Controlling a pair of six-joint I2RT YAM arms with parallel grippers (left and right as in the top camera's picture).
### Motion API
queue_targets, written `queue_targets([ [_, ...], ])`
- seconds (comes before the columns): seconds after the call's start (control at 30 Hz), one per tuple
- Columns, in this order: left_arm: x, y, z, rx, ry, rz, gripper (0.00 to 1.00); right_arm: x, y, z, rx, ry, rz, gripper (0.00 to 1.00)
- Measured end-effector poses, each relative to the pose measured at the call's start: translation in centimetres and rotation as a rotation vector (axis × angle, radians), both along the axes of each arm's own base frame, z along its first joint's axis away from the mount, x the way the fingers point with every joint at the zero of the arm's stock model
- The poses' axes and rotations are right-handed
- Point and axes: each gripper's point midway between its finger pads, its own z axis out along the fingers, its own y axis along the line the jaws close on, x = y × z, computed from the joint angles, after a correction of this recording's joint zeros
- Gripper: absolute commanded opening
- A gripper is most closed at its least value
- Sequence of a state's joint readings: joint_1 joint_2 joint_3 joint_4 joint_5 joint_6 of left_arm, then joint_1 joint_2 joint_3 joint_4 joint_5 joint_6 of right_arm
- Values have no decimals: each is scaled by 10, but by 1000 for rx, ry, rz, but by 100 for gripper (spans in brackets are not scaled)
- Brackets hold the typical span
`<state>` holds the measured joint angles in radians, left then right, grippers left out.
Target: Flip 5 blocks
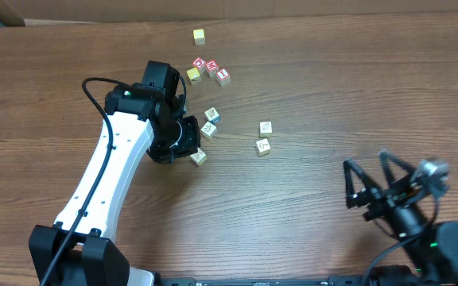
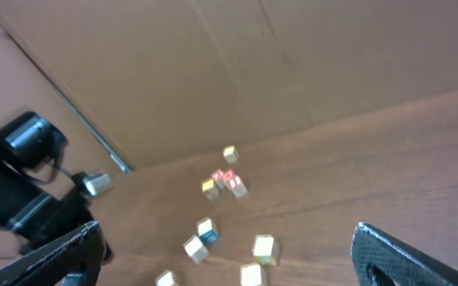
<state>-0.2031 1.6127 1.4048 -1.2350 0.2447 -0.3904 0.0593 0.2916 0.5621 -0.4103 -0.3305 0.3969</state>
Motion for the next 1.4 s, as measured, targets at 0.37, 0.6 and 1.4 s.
queue_targets([
  [0.37, -21, 3, -3, 12, 90, 3, 12, 25, 0, 69, -45, 575, -3, 100],
  [0.6, -64, 12, 0, 48, 261, -25, 4, 46, 4, 53, -56, 820, 11, 81],
  [1.4, -20, 12, -59, 142, 31, -83, 4, 79, 126, -97, -493, 1192, 150, 75],
])
